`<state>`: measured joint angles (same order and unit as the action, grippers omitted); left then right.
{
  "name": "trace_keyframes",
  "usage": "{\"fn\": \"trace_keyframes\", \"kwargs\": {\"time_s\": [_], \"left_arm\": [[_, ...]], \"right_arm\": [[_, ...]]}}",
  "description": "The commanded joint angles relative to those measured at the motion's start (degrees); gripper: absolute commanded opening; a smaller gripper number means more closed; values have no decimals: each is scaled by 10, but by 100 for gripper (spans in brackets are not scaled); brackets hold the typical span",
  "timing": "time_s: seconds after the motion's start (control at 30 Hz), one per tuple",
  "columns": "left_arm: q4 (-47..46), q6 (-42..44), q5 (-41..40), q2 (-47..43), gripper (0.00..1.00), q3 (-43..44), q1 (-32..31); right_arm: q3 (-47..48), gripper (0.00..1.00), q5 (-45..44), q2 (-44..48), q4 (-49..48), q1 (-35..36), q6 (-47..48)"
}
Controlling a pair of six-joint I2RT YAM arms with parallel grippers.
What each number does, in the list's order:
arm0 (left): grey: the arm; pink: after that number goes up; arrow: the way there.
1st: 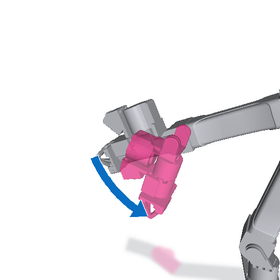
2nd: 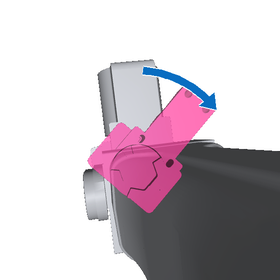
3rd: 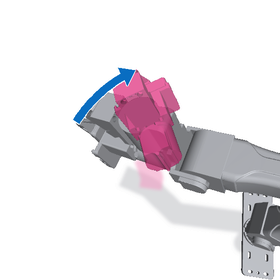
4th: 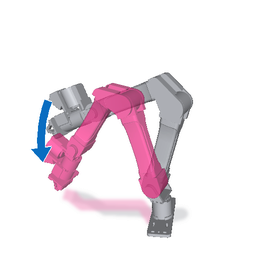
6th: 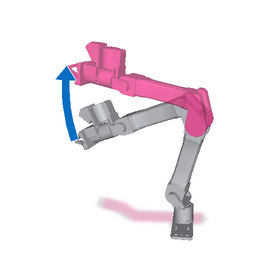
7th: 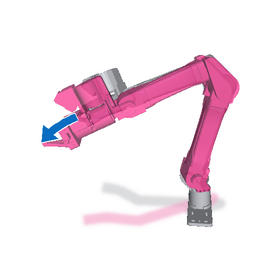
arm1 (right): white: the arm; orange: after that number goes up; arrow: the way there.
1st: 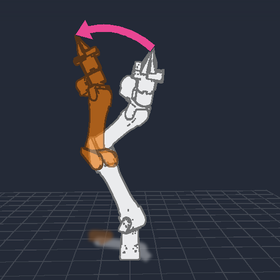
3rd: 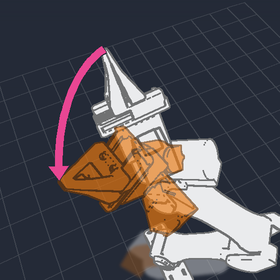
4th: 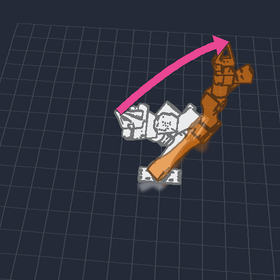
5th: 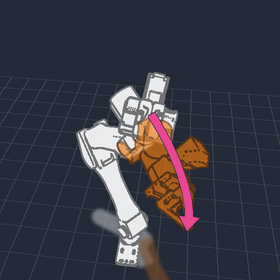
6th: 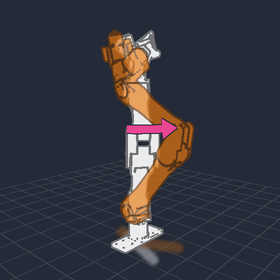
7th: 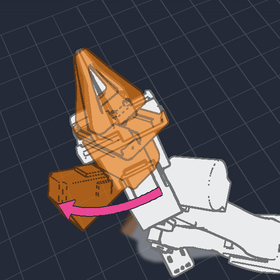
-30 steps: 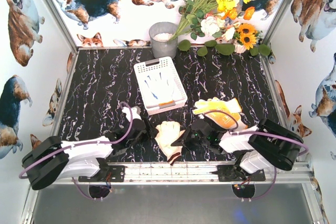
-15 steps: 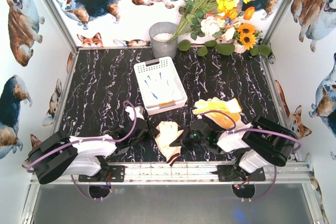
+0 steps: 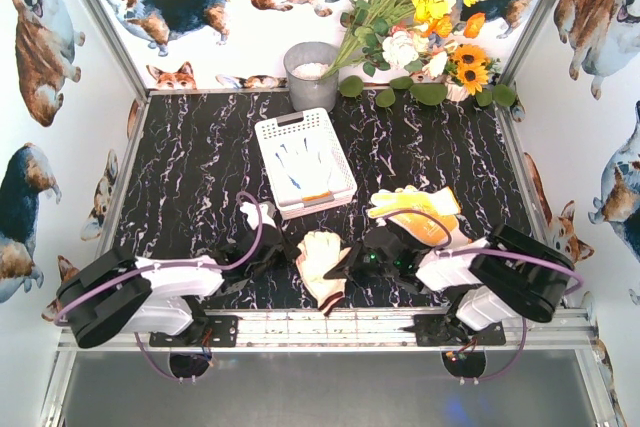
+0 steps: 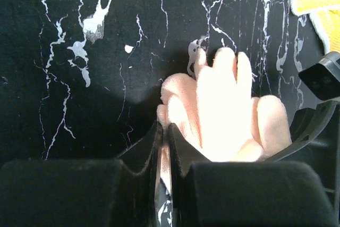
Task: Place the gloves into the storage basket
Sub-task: Pick up the glove from the center of the board.
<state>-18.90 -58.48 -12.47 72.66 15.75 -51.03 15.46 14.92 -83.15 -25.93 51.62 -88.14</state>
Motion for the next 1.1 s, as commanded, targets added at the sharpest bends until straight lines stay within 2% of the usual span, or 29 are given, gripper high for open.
{"fn": "trace_keyframes", "kwargs": {"time_s": [0.0, 0.43, 0.8, 1.07], "left_arm": [[20, 20, -12, -39, 0, 3, 2], [44, 64, 20, -159, 0, 0, 6], [173, 124, 21, -189, 0, 140, 16], [220, 181, 44, -171, 0, 246, 59]], "right_arm": [[9, 0, -17, 49, 45, -1, 27], [82, 0, -63, 186, 289, -1, 134], [175, 0, -105, 311, 420, -2, 199], [295, 0, -98, 283, 474, -31, 273]]}}
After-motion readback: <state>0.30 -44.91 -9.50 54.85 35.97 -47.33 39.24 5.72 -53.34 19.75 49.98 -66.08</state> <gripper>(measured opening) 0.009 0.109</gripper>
